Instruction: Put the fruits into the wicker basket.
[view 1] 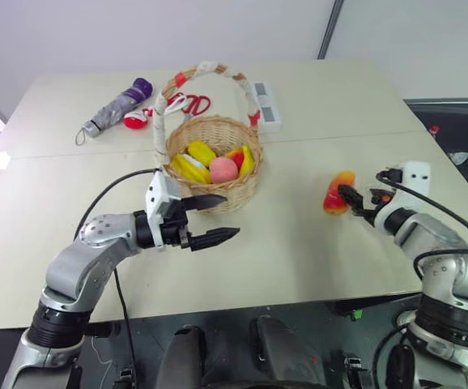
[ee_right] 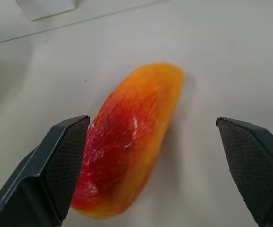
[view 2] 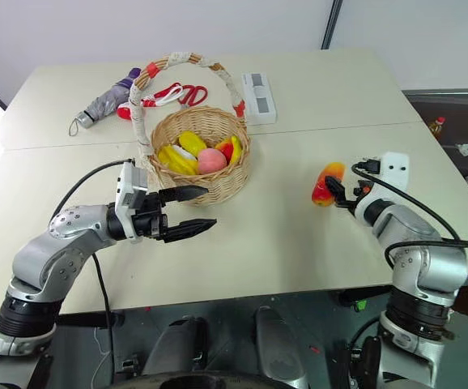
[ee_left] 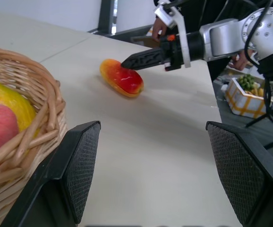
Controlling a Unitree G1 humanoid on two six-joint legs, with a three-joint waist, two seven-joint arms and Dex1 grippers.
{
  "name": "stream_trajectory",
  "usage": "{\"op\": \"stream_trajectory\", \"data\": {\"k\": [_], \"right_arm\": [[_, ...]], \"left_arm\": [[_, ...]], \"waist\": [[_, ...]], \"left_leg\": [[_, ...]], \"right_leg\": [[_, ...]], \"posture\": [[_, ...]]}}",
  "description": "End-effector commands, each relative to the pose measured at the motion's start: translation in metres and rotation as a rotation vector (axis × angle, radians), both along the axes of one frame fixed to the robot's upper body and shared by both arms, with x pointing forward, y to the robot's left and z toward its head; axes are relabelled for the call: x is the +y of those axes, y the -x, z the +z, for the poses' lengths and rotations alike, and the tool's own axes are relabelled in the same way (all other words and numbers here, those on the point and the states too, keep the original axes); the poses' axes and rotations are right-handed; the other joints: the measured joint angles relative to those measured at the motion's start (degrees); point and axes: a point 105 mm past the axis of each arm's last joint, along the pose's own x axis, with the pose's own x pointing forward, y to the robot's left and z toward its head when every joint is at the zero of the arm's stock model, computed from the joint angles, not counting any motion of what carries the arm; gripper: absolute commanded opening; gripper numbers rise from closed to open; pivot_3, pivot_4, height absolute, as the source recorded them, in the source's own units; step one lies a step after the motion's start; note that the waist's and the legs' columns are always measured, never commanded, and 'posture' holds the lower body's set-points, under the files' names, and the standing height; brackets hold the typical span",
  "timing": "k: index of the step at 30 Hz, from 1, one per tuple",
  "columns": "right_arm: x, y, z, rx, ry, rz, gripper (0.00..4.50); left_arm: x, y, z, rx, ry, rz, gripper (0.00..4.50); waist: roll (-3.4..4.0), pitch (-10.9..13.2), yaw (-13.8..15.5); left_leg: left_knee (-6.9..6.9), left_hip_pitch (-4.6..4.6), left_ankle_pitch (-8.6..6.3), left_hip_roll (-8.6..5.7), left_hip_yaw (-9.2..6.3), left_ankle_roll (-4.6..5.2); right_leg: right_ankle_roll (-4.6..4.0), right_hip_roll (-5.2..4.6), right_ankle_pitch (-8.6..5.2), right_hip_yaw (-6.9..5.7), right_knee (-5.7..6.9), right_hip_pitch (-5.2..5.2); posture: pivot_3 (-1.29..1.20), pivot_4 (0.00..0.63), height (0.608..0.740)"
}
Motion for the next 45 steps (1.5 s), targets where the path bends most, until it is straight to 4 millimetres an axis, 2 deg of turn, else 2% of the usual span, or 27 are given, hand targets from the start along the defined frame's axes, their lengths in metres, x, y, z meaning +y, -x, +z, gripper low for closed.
{"op": "stream_trajectory", "data": {"k": [1,5,8,11,12,13,16,18,19,23,25,28,29,34,37,38,39,41,42,45], "right_arm": [[0.001,-0.004,0.007,-0.019,0.009,-0.017,4.46],[0.02,-0.013,-0.002,0.004,-0.039,0.03,4.46],[0.02,-0.015,-0.002,0.004,-0.043,0.029,3.62],[0.021,-0.015,0.003,-0.004,-0.021,0.042,2.11],[0.022,-0.015,0.006,-0.013,0.0,0.05,1.84],[0.023,-0.015,0.015,-0.05,0.05,0.076,1.77],[0.041,-0.009,0.042,-0.179,0.272,0.243,1.77],[0.07,0.005,0.059,-0.306,0.47,0.477,1.77],[0.088,0.017,0.067,-0.372,0.511,0.612,1.77],[0.135,0.047,0.088,-0.511,0.445,0.916,1.77],[0.158,0.037,0.096,-0.555,0.453,0.958,1.77],[0.182,0.015,0.099,-0.56,0.459,0.941,1.77],[0.191,0.002,0.098,-0.545,0.456,0.914,1.77],[0.222,-0.033,0.096,-0.495,0.422,0.859,1.77],[0.227,-0.045,0.092,-0.473,0.429,0.833,1.77],[0.227,-0.048,0.092,-0.47,0.432,0.821,2.8],[0.227,-0.048,0.095,-0.49,0.431,0.816,3.14],[0.229,-0.043,0.105,-0.543,0.425,0.823,4.19],[0.229,-0.032,0.115,-0.61,0.416,0.859,4.42],[0.214,0.001,0.127,-0.688,0.335,0.972,4.42]], "left_arm": [[-0.003,0.003,0.007,-0.042,0.007,-0.019,3.82],[-0.002,0.005,0.006,-0.041,0.006,-0.013,3.82],[0.001,0.005,0.005,-0.04,0.002,0.005,3.82],[0.004,0.007,0.003,-0.037,-0.002,0.02,3.82],[0.004,0.007,0.002,-0.036,-0.003,0.026,3.82],[0.006,0.006,0.002,-0.037,-0.005,0.037,3.82],[0.014,0.003,0.002,-0.036,-0.007,0.075,3.82],[0.023,0.0,0.001,-0.036,-0.01,0.115,3.82],[0.028,-0.001,0.001,-0.036,-0.014,0.136,3.82],[0.043,-0.004,0.0,-0.036,-0.034,0.185,3.82],[0.047,-0.005,-0.001,-0.04,-0.042,0.201,3.82],[0.047,-0.005,0.001,-0.051,-0.038,0.206,3.82],[0.045,-0.004,0.003,-0.056,-0.031,0.209,3.82],[0.04,-0.001,0.004,-0.067,-0.012,0.219,3.82],[0.038,0.0,0.004,-0.07,-0.004,0.225,3.82],[0.038,0.001,0.005,-0.071,-0.003,0.227,3.82],[0.038,0.001,0.005,-0.072,-0.001,0.231,3.82],[0.038,0.002,0.005,-0.071,0.0,0.236,3.82],[0.039,0.002,0.004,-0.071,0.0,0.238,3.82],[0.04,0.001,0.004,-0.073,0.004,0.249,3.82]], "waist": [[0.0,0.0,0.04],[0.0,0.0,-0.02],[0.0,0.0,-0.07],[0.0,0.0,-0.07],[0.0,0.0,-0.06],[0.0,0.0,-0.05],[0.06,0.04,-0.05],[0.1,0.06,-0.03],[0.09,0.07,-0.14],[0.05,0.06,-0.62],[0.04,0.07,-0.77],[0.02,0.07,-0.52],[-0.04,0.03,-0.38],[-0.05,0.03,-0.07],[-0.05,0.03,0.27],[-0.05,0.03,0.37],[-0.05,0.03,0.49],[-0.04,0.03,0.7],[-0.04,0.03,0.76],[-0.03,0.04,1.08]], "left_leg": [[0.0,-0.02,0.0,-0.01,0.0,0.0],[0.01,-0.03,0.0,-0.04,0.0,0.0],[-0.01,-0.02,0.0,-0.03,-0.01,0.0],[-0.01,-0.03,0.0,-0.03,0.0,0.0],[-0.01,-0.04,0.0,-0.03,0.0,0.0],[-0.01,-0.04,0.0,-0.04,0.0,0.0],[-0.01,-0.04,0.0,-0.05,0.01,0.0],[-0.02,-0.04,0.0,-0.06,0.0,0.0],[-0.05,-0.03,0.0,-0.06,0.0,0.0],[-0.06,0.0,-0.01,0.04,-0.03,0.01],[-0.03,0.02,0.0,0.08,-0.01,0.01],[0.05,0.06,0.01,0.11,0.0,-0.01],[0.05,0.03,0.01,0.1,0.0,-0.01],[0.01,-0.13,0.01,0.11,-0.01,-0.02],[0.0,-0.23,0.0,0.09,-0.06,-0.02],[0.0,-0.23,0.0,0.09,-0.06,-0.02],[0.0,-0.23,0.0,0.08,-0.06,-0.02],[0.0,-0.22,0.0,0.08,-0.06,-0.02],[0.0,-0.22,0.0,0.09,-0.06,-0.02],[-0.02,-0.22,0.0,0.11,-0.07,-0.02]], "right_leg": [[0.0,-0.02,0.0,0.0,-0.02,0.0],[0.01,-0.05,0.0,0.0,-0.04,0.0],[0.01,-0.04,0.0,0.0,-0.03,0.0],[0.01,-0.06,0.0,0.0,-0.04,0.0],[0.01,-0.06,0.0,0.0,-0.04,0.0],[0.01,-0.06,0.0,0.0,-0.04,0.0],[0.02,-0.07,-0.01,0.0,-0.05,0.0],[0.04,-0.06,-0.03,-0.02,-0.07,-0.02],[0.05,-0.06,-0.03,-0.02,-0.08,-0.02],[0.05,0.05,-0.03,-0.03,-0.08,-0.01],[0.04,0.05,-0.02,-0.01,-0.07,-0.01],[0.0,0.05,0.0,0.01,-0.04,-0.01],[0.0,0.05,0.0,-0.01,-0.04,-0.01],[0.0,-0.17,0.01,-0.04,-0.06,-0.1],[0.0,-0.27,0.01,-0.03,-0.1,-0.17],[0.01,-0.28,0.02,-0.04,-0.11,-0.17],[0.01,-0.3,0.02,-0.04,-0.11,-0.17],[0.01,-0.3,0.02,-0.04,-0.1,-0.18],[0.01,-0.29,0.02,-0.04,-0.1,-0.19],[0.0,-0.23,0.02,-0.07,-0.08,-0.19]], "posture": [[0.0,0.15,0.74],[0.0,0.15,0.74],[0.0,0.15,0.74],[0.0,0.15,0.74],[0.0,0.15,0.74],[0.0,0.15,0.74],[0.0,0.15,0.74],[0.0,0.15,0.74],[0.0,0.15,0.74],[0.0,0.15,0.74],[0.0,0.15,0.74],[0.0,0.15,0.74],[0.0,0.15,0.74],[0.0,0.15,0.74],[0.0,0.15,0.74],[0.0,0.15,0.74],[0.0,0.15,0.74],[0.0,0.15,0.74],[0.0,0.15,0.74],[0.0,0.15,0.74]]}}
